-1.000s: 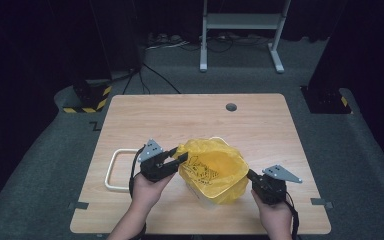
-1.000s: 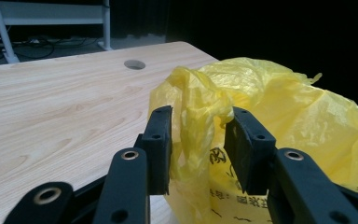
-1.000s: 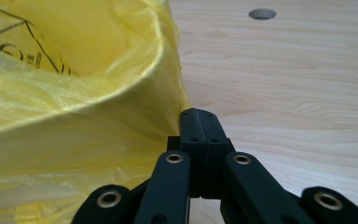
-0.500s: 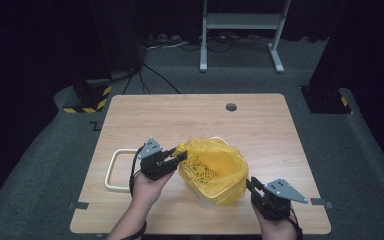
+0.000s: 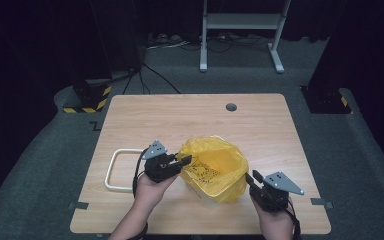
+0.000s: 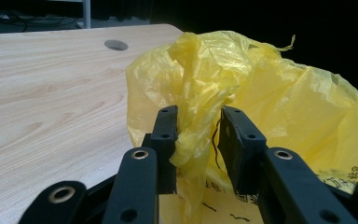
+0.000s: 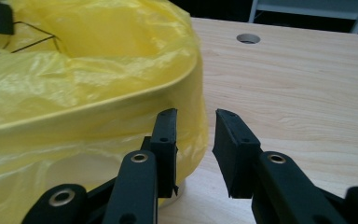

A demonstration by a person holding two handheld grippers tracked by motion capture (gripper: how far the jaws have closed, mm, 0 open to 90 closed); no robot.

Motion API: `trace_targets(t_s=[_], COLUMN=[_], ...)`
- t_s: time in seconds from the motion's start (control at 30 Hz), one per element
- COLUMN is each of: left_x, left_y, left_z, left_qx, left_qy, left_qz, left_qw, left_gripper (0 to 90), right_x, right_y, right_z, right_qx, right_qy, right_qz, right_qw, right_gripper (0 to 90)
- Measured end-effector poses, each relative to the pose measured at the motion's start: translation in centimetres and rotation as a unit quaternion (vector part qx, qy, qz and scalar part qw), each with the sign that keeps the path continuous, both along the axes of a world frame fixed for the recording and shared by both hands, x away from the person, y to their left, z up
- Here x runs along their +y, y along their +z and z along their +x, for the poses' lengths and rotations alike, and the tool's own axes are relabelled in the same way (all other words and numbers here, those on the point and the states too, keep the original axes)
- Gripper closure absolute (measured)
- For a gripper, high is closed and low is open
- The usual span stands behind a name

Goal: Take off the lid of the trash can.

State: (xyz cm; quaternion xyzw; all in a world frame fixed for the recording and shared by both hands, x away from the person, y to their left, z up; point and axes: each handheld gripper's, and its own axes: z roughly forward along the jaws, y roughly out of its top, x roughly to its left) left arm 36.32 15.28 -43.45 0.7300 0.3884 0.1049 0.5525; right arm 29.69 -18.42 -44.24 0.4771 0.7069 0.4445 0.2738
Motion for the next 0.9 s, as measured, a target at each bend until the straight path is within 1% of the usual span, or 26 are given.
trace_targets(t_s=[0.13, 0.17, 0.23, 0.33, 0.4, 0.43, 0.47, 0.5, 0.57, 0.6, 0.63, 0.67, 0.7, 0.77, 0.8, 0.87, 0.9], left_x=[-0.1, -0.1, -0.4, -0.6, -0.6, -0.5, -0.4, -0.2, 0.1, 0.2, 0.3, 0.5, 0.7, 0.9, 1.0, 1.0, 1.0], left_y=[0.0, -0.1, -0.1, 0.0, 0.0, 0.1, 0.2, 0.3, 0.4, 0.5, 0.6, 0.6, 0.7, 0.9, 1.0, 1.2, 1.2], left_z=[-0.3, -0.5, -1.1, -1.7, -2.2, -2.3, -2.6, -2.8, -3.0, -3.1, -3.1, -3.1, -3.1, -3.2, -3.2, -3.2, -3.2], left_qx=[0.004, 0.003, 0.002, 0.007, 0.006, 0.005, -0.003, -0.012, -0.026, -0.034, -0.039, -0.044, -0.051, -0.063, -0.069, -0.078, -0.080], left_qy=[0.000, 0.000, -0.002, -0.007, -0.013, -0.014, -0.011, -0.006, 0.003, 0.010, 0.015, 0.020, 0.022, 0.026, 0.025, 0.027, 0.029], left_qz=[-0.005, -0.005, -0.005, -0.002, -0.001, -0.004, -0.006, -0.009, -0.007, -0.003, 0.000, -0.001, -0.006, -0.006, -0.005, -0.005, -0.005], left_qw=[1.0000, 1.0000, 1.0000, 0.9999, 0.9999, 0.9999, 0.9999, 0.9999, 0.9996, 0.9994, 0.9991, 0.9988, 0.9984, 0.9977, 0.9973, 0.9966, 0.9964], left_gripper=[66.9, 66.7, 65.5, 62.5, 58.9, 55.9, 52.5, 49.2, 44.8, 43.7, 42.8, 42.5, 42.6, 43.1, 44.6, 48.9, 52.2], right_x=[-0.3, -0.4, -0.5, -0.7, -0.9, -1.0, -1.1, -1.1, -1.3, -1.4, -1.5, -1.7, -1.8, -1.9, -1.7, -1.3, -1.0], right_y=[-0.1, -0.2, -0.1, 0.0, 0.0, 0.0, 0.0, 0.1, 0.5, 0.6, 1.0, 1.2, 1.5, 2.3, 2.5, 2.6, 2.6], right_z=[0.9, 1.0, 1.5, 2.5, 3.3, 3.5, 3.6, 3.5, 2.9, 2.6, 1.9, 1.5, 1.0, -0.3, -0.7, -1.2, -1.4], right_qx=[0.001, 0.002, 0.001, -0.003, -0.001, -0.002, -0.002, -0.006, -0.023, -0.029, -0.037, -0.043, -0.049, -0.059, -0.061, -0.056, -0.052], right_qy=[-0.006, -0.008, -0.011, -0.009, -0.003, -0.002, -0.002, -0.005, -0.017, -0.020, -0.027, -0.030, -0.035, -0.039, -0.035, -0.030, -0.029], right_qz=[0.000, 0.001, 0.001, 0.000, 0.004, 0.003, 0.003, 0.002, -0.002, -0.005, -0.006, -0.006, 0.001, 0.010, 0.014, 0.015, 0.012], right_qw=[1.0000, 1.0000, 0.9999, 1.0000, 1.0000, 1.0000, 1.0000, 1.0000, 0.9996, 0.9994, 0.9989, 0.9986, 0.9982, 0.9975, 0.9974, 0.9978, 0.9982], right_gripper=[68.6, 68.6, 69.3, 69.6, 68.5, 66.7, 65.7, 64.8, 64.2, 63.8, 63.4, 63.4, 63.2, 63.3, 63.6, 63.8, 63.8])
